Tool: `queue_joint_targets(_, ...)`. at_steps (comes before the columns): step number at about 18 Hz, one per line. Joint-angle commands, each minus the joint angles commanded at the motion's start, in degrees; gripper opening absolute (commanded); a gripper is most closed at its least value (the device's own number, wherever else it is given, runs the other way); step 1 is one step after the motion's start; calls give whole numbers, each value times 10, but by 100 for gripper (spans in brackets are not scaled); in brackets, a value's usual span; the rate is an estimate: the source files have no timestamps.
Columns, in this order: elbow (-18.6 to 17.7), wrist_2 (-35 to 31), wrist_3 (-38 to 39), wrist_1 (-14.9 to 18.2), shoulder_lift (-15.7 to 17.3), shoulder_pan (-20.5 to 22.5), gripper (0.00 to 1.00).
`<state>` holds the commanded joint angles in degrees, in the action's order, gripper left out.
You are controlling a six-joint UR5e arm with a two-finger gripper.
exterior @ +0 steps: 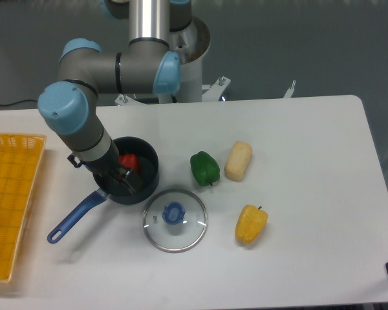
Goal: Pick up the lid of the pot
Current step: 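Lift the gripper up out of the dark pan, then move the gripper over the glass lid and lower onto the blue knob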
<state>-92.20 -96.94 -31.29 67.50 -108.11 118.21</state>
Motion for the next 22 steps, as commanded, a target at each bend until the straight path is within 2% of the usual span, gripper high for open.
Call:
queue_joint_targets(7,14,4,4,-3,4,14,100)
queue_joint_targets(11,5,4,8,-44,4,22,100)
queue_joint_targets(14,6,4,32,-49,2,25,100)
queue_joint_targets(18,4,10,35,-49,1,60,100)
queue_joint_targets(22,0,44,36,-49,-1,84,100)
